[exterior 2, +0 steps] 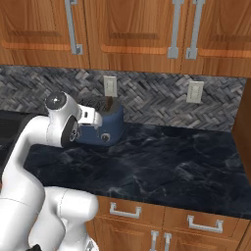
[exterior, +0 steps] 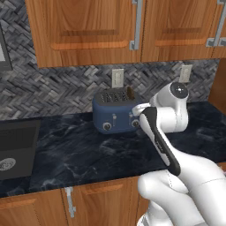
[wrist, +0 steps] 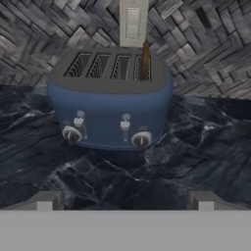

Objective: Start the toaster. Once the lever pops up, take the bread to the plate on the dining counter.

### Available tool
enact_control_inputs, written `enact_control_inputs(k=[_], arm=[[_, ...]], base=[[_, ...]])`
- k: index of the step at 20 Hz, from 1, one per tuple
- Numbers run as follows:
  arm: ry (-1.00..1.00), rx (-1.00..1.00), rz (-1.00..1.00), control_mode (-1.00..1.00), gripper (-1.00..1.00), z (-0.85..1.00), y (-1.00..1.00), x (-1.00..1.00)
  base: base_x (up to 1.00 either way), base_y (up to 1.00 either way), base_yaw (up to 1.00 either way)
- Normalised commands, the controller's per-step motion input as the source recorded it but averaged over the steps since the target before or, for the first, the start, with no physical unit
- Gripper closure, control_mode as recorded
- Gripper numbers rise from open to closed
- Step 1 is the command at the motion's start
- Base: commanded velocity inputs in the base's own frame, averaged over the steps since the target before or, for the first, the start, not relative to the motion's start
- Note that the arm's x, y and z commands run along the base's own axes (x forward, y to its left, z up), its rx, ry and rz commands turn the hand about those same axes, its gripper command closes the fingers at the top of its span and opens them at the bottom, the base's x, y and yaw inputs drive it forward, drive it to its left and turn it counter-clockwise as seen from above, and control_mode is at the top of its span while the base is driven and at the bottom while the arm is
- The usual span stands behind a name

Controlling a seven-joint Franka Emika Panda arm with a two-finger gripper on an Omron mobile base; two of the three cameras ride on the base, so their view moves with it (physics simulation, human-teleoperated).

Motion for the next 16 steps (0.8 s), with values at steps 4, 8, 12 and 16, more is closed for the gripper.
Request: enact_control_inputs(k=[4,8,12,16], arm=[[0.0,0.03,-0.01,-1.0,-1.0,-0.02,-0.01,0.09],[0.0,0.0,0.0,-1.0,-1.0,0.0,-0.01,0.29],[0.0,0.0,0.0,-1.0,-1.0,0.0,-0.05,0.33],[0.0,0.0,0.0,-1.0,-1.0,0.0,0.0,0.24]], base=[[0.0,0.0,0.0],[0.0,0.0,0.0],[0.0,0.0,0.0],[0.0,0.0,0.0]])
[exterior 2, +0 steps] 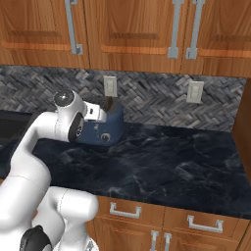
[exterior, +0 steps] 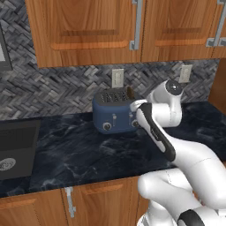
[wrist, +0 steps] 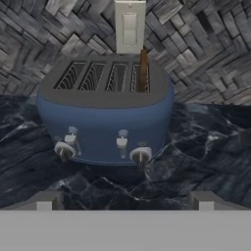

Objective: Start the toaster. Once the lever pops up, take the bread to the plate on the dining counter.

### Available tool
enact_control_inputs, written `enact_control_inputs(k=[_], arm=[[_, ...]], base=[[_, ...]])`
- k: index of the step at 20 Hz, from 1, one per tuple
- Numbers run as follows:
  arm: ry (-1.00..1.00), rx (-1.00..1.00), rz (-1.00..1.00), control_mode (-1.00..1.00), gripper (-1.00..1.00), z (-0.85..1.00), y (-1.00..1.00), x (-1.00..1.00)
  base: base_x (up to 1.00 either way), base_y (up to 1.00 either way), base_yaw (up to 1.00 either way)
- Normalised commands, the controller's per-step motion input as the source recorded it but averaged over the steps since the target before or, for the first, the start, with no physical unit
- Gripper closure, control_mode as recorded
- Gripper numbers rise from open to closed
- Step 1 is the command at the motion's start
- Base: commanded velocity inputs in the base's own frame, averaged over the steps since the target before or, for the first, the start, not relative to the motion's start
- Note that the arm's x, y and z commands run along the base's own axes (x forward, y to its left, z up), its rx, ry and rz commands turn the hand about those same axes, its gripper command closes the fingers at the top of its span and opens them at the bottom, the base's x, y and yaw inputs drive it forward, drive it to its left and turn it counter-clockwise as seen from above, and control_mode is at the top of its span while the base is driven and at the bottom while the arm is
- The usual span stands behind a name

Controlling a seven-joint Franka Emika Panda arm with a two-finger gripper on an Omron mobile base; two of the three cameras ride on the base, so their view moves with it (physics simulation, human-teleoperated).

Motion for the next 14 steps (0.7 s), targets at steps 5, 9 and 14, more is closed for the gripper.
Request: enact_control_inputs(k=[5,9,14], arm=[[0.0,0.0,0.0,-1.0,-1.0,-0.12,0.0,0.12],[0.0,0.0,0.0,-1.0,-1.0,-0.34,0.0,0.04],[0.0,0.0,0.0,-1.0,-1.0,-0.38,0.0,0.06]], base=[[0.0,0.0,0.0],[0.0,0.0,0.0],[0.0,0.0,0.0]])
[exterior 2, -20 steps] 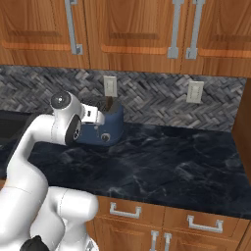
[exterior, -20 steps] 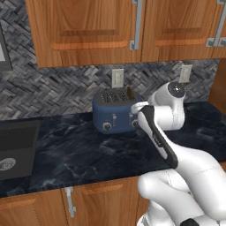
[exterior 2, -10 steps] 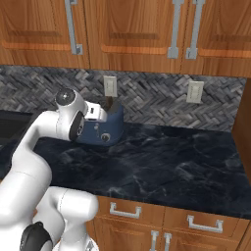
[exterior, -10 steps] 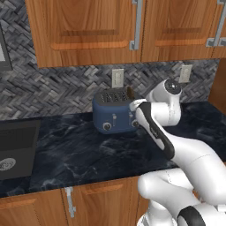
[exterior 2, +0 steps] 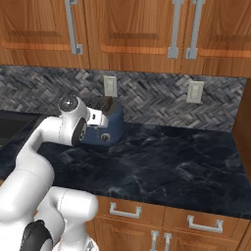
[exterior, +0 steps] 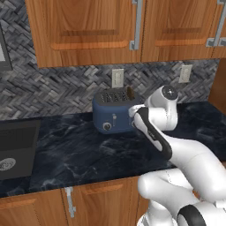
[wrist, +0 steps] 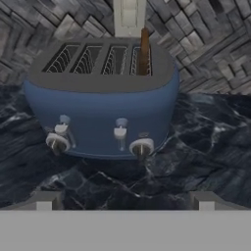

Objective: Start the toaster. Once the lever pops up, take the bread to the plate on the dining counter.

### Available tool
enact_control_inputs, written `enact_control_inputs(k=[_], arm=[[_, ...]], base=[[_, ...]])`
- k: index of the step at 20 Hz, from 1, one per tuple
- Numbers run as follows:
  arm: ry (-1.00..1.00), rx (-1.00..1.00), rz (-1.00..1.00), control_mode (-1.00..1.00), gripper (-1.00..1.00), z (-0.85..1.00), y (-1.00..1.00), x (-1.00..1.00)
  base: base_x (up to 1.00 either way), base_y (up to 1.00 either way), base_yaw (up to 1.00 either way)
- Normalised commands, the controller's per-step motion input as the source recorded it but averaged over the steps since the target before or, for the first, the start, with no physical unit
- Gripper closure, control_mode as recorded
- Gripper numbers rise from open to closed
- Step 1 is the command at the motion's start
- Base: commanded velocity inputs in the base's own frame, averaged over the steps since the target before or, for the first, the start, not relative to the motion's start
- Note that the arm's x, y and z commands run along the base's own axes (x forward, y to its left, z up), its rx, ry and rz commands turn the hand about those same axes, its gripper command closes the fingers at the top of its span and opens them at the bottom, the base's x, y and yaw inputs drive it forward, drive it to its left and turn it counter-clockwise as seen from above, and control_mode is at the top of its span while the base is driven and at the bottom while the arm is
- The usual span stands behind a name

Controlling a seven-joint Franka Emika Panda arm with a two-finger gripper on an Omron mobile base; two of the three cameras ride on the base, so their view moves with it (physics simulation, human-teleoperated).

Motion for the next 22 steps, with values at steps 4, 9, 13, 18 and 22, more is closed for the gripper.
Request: enact_control_inputs(k=[4,9,13,18,22], arm=[[0.0,0.0,0.0,-1.0,-1.0,-0.21,0.0,0.16],[0.0,0.0,0.0,-1.0,-1.0,0.0,0.0,0.3],[0.0,0.01,0.0,-1.0,-1.0,0.0,-0.09,0.38],[0.0,0.04,-0.01,-1.0,-1.0,0.0,-0.27,0.3],[0.0,0.01,-0.02,-1.0,-1.0,0.0,-0.18,0.24]], base=[[0.0,0.0,0.0],[0.0,0.0,0.0],[0.0,0.0,0.0],[0.0,0.0,0.0],[0.0,0.0,0.0]])
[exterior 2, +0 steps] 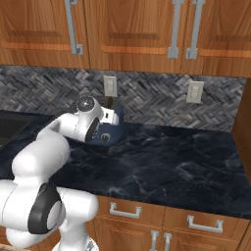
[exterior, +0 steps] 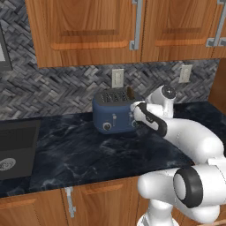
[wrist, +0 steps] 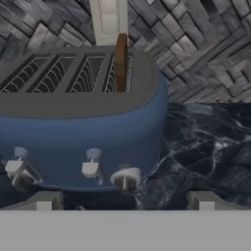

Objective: Start the toaster. Once the lever pops up, take the bread to the plate on the dining counter.

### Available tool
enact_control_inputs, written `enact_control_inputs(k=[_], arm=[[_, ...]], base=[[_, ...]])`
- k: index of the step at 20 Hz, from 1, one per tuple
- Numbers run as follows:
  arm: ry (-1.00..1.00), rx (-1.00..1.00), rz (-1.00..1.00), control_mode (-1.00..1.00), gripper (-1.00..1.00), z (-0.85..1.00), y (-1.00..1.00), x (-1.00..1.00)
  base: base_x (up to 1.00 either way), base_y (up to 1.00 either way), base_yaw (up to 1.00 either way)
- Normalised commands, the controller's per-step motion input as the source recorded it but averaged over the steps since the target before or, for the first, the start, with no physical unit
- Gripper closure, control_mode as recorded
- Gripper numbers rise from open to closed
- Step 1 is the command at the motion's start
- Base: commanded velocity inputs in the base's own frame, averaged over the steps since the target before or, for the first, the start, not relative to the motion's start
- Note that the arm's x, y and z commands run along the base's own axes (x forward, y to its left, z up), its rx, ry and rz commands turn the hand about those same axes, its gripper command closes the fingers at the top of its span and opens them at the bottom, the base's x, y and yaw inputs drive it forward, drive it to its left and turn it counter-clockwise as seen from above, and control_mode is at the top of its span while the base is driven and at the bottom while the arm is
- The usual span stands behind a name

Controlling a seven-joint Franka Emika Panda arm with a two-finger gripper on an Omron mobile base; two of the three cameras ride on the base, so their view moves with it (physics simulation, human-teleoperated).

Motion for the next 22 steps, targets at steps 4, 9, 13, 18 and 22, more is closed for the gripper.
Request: enact_control_inputs(k=[4,9,13,18,22], arm=[[0.0,0.0,-0.02,-1.0,-1.0,-0.01,-0.03,0.29],[0.0,0.0,-0.01,-1.0,-1.0,-0.15,0.0,0.29],[0.0,0.0,0.0,-1.0,-1.0,-0.24,0.0,0.17],[0.0,0.0,0.0,-1.0,-1.0,-0.28,0.0,0.13],[0.0,0.0,0.0,-1.0,-1.0,-0.34,0.0,0.05]], base=[[0.0,0.0,0.0],[0.0,0.0,0.0],[0.0,0.0,0.0],[0.0,0.0,0.0],[0.0,0.0,0.0]])
